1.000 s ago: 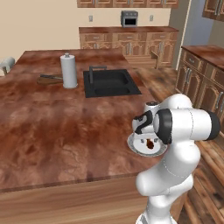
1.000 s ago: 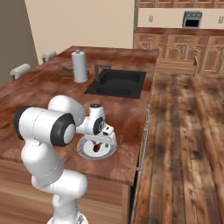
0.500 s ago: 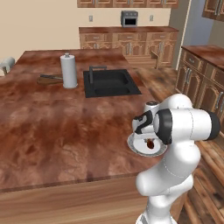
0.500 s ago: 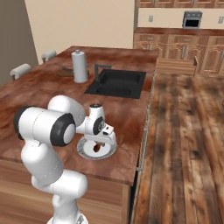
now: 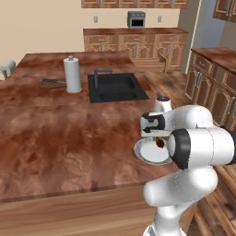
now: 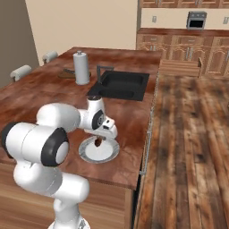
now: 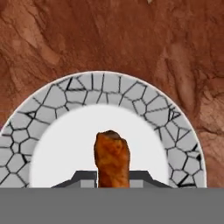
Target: Pick up the knife from the drawer and place it on the cutting board. Then place the meat from the plate to the cutting board.
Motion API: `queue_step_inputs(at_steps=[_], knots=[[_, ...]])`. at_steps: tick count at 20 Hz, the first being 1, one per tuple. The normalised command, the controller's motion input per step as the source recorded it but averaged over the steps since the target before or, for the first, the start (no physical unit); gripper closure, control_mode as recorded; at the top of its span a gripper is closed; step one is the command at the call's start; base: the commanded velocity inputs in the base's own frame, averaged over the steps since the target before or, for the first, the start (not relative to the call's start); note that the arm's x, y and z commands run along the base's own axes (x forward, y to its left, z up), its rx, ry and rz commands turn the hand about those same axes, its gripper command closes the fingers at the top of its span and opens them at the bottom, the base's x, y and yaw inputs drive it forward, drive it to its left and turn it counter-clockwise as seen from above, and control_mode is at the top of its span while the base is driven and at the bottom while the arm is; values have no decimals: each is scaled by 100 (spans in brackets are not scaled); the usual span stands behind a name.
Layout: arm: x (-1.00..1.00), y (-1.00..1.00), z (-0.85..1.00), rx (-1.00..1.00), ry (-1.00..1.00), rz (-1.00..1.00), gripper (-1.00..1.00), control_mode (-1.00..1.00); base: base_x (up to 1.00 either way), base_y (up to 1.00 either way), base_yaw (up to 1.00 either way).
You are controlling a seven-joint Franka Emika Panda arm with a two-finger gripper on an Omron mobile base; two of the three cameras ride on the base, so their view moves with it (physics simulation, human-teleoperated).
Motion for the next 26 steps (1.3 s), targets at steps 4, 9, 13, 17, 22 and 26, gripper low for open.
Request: queue_step_inputs(at_steps=[4,9,13,17,22,26], knots=[[-28,0,71,0,-19,-3,100,-100,0,0,0],[-59,1,31,0,-15,0,100,100,-20,4,0],[0,0,0,0,0,0,100,100,-92,65,0],[0,0,0,0,0,0,100,100,-40,100,-9],[0,0,0,0,0,0,100,100,-9,100,-16],[0,0,0,0,0,0,100,100,3,100,-20]])
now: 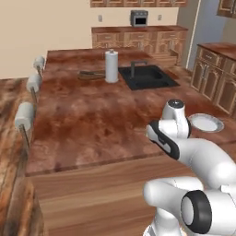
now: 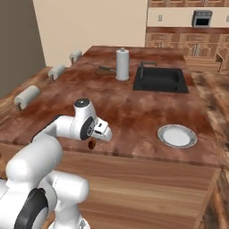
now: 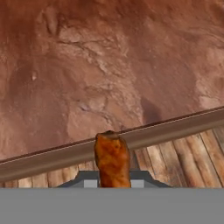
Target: Pick up the knife from the drawer and place it on the cutting board. Then place the meat from the plate to the cutting board.
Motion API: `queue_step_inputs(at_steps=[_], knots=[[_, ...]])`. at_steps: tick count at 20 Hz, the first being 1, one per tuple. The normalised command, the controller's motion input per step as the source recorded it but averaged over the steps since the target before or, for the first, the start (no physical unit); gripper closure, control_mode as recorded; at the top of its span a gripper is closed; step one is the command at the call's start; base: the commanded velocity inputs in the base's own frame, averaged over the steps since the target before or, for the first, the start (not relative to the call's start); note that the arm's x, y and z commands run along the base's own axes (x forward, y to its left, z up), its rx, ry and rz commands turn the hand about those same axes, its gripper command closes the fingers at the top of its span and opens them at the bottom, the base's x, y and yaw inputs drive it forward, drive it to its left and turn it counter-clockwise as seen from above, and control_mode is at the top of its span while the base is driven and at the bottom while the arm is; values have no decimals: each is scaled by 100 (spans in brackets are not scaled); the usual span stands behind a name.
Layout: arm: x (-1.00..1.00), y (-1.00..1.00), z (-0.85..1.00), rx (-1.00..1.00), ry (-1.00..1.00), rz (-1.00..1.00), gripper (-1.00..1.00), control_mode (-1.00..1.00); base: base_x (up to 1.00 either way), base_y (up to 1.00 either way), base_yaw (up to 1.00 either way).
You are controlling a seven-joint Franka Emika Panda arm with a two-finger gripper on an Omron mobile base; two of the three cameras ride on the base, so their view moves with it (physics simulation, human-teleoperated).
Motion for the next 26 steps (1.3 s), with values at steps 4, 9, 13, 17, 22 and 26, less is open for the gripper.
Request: queue_step_inputs(at_steps=[4,9,13,17,22,26], knots=[[0,0,0,0,0,0,100,100,3,100,-20],[0,0,0,0,0,0,100,100,0,100,-16],[0,0,0,0,0,0,100,100,0,100,-15],[0,0,0,0,0,0,100,100,0,100,-15],[0,0,0,0,0,0,100,100,0,100,-15],[0,0,0,0,0,0,100,100,7,100,-18]])
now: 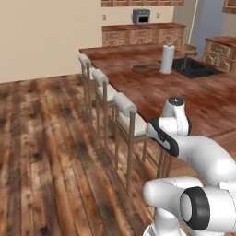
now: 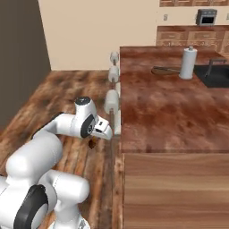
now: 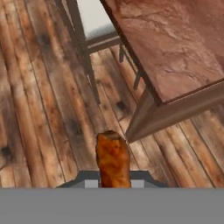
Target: Pick up the knife from the drawer and place it on the cutting board. Then place the meat from the plate to the cutting board.
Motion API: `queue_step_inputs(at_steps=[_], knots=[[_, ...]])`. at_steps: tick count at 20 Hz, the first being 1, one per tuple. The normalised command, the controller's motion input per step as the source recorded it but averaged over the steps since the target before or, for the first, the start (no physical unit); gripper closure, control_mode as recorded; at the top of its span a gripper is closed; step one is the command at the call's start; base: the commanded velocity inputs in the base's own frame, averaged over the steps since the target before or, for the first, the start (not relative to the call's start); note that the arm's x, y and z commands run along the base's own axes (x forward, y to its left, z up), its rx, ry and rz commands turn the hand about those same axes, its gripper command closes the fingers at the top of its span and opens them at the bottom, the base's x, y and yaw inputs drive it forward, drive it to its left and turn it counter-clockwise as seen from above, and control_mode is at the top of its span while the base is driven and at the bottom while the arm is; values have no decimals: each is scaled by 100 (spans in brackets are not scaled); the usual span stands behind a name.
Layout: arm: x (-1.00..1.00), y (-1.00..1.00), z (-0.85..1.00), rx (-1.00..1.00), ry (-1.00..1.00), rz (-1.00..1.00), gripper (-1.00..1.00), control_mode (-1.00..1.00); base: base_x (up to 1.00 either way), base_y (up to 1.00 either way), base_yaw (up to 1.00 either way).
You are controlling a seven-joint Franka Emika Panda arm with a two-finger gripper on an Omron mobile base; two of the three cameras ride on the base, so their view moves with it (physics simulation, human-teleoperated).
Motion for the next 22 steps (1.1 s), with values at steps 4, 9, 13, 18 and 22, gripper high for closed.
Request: queue_step_inputs(at_steps=[4,9,13,18,22], knots=[[0,0,0,0,0,0,100,100,43,100,-38],[0,0,0,0,0,0,100,100,63,100,-61],[0,0,0,0,0,0,100,100,66,100,-68],[0,0,0,0,0,0,100,100,47,100,-65],[0,0,0,0,0,0,100,100,11,100,-60]])
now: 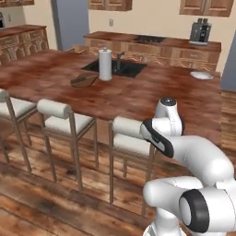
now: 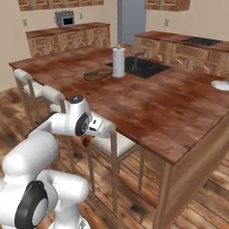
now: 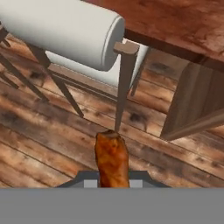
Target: Pick up the knife from the drawer and place it on the cutting board. Then place the meat from the plate to the cutting board.
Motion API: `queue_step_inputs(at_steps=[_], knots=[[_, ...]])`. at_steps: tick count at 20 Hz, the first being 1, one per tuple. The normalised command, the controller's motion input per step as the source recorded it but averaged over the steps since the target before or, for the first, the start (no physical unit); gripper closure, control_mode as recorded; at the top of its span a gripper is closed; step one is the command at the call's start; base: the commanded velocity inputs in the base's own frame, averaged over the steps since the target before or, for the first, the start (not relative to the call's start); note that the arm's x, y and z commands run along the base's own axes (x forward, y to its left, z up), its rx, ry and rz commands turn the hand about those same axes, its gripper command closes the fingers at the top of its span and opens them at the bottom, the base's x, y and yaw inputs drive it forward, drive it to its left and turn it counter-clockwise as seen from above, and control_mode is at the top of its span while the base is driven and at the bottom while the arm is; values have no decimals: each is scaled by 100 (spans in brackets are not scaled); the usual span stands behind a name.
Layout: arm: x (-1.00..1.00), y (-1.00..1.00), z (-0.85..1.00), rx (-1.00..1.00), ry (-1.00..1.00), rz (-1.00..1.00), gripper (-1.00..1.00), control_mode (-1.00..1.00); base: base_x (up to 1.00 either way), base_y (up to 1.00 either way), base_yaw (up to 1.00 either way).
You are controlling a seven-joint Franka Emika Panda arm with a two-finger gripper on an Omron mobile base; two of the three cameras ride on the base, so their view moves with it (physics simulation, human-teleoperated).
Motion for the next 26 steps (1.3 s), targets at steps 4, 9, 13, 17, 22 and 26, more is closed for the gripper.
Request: queue_step_inputs(at_steps=[4,9,13,17,22,26], knots=[[0,0,0,0,0,0,100,100,-1,100,-58],[0,0,0,0,0,0,100,100,-17,100,-56],[0,0,0,0,0,0,100,100,-16,100,-54],[0,0,0,0,0,0,100,100,0,100,-54],[0,0,0,0,0,0,100,100,0,100,-50],[0,0,0,0,0,0,100,100,-3,100,-38]])
